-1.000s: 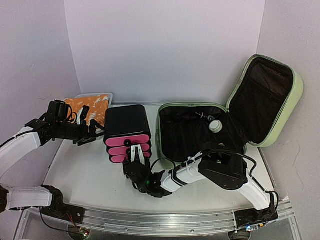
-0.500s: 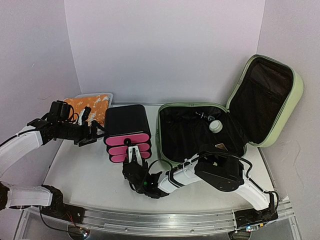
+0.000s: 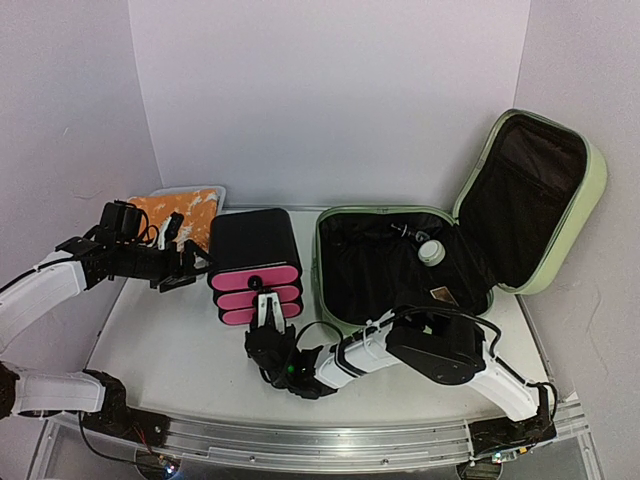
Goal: Open, take out, and arrange the luggage
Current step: Open the drawer in the storage box, then pick up the makeup from the center of the board.
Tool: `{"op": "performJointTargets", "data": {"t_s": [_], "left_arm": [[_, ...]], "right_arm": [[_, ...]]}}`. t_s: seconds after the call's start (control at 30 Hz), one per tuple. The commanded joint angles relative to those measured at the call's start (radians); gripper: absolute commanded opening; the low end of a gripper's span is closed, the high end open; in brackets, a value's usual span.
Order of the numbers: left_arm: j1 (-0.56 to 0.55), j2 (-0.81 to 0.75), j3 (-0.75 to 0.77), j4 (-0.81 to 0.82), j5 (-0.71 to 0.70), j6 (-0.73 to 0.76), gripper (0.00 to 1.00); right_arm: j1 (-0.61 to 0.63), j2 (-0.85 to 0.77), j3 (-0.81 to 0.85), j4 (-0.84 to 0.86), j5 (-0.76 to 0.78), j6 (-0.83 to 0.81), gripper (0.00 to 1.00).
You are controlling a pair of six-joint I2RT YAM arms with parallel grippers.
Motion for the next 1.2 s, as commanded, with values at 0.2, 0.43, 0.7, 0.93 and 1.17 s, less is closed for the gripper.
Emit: {"op": "performJointTargets", "data": {"t_s": [0.2,0.43,0.7,0.93,1.17], "left_arm": [[-0.003,-0.018,-0.062,0.162,0.047,-0.055,0.95],[-0.003,-0.032,-0.095,0.185,0.030,-0.074,0.95],[-0.003,-0.061,-0.114,0.190,0.012,-0.094,0.95],[-0.003,-0.080,-0.106,0.182,0.006,-0.092,0.95],[-0.003,-0.085,-0.035,0.112,-0.010,-0.059,0.96]], "right_arm": [[0.069,-0.114,-0.117,-0.003,0.038,0.060,0.26],[0.136,-0.148,-0.163,-0.107,0.050,0.162,0.26],[0.175,-0.189,-0.203,-0.150,0.048,0.211,0.60],[0.214,-0.318,-0.265,-0.219,0.055,0.223,0.91],[0.233,-0.558,-0.388,-0.263,-0.030,0.130,0.92]]}}
